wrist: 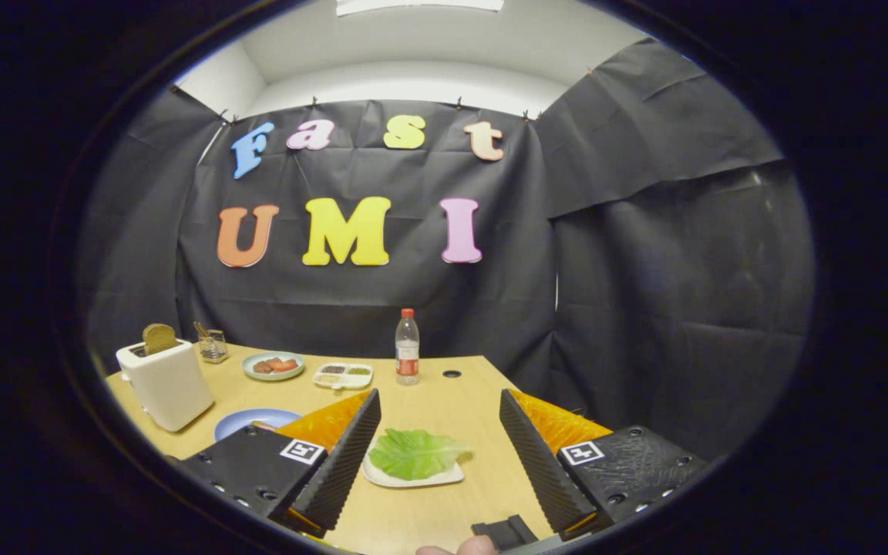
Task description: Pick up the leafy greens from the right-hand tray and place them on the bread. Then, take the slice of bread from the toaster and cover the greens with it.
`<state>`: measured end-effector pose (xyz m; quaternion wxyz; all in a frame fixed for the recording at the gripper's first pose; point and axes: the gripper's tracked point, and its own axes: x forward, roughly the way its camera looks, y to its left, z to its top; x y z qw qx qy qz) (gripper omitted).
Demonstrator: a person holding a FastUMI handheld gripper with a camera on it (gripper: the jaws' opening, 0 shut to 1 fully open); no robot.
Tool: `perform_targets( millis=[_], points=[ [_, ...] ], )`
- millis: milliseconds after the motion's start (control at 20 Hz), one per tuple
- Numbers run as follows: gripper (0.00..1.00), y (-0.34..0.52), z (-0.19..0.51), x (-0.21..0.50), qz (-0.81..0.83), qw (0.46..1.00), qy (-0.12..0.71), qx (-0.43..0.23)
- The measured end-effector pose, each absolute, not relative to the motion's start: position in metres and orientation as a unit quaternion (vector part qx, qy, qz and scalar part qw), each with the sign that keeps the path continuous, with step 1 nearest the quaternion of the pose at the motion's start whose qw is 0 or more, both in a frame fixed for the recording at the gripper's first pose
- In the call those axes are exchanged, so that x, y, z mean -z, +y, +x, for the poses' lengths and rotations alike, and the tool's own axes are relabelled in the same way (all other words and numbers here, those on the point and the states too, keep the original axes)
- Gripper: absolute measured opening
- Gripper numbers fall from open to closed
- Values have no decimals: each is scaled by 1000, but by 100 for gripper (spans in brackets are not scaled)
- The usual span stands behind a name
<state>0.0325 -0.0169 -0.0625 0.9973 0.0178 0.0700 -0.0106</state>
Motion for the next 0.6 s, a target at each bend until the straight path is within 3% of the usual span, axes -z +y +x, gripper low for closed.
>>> perform_targets(
  millis=[600],
  points=[
    [96, -40, 106, 203, 146, 956, 253, 14]
  ],
)
